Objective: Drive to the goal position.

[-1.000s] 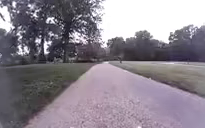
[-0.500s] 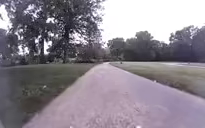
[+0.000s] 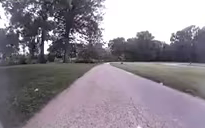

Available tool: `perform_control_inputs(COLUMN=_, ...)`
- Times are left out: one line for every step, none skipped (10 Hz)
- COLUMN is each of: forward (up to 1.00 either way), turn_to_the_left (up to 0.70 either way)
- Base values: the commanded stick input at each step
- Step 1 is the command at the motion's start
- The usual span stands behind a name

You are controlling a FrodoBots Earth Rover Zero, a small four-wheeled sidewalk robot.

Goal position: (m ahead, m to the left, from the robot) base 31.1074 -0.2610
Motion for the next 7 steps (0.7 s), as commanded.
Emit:
perform_control_inputs(forward=0.7, turn_to_the_left=0.0)
perform_control_inputs(forward=0.7, turn_to_the_left=0.0)
perform_control_inputs(forward=0.7, turn_to_the_left=0.0)
perform_control_inputs(forward=0.7, turn_to_the_left=0.0)
perform_control_inputs(forward=0.7, turn_to_the_left=0.0)
perform_control_inputs(forward=0.7, turn_to_the_left=0.0)
perform_control_inputs(forward=0.7, turn_to_the_left=0.0)
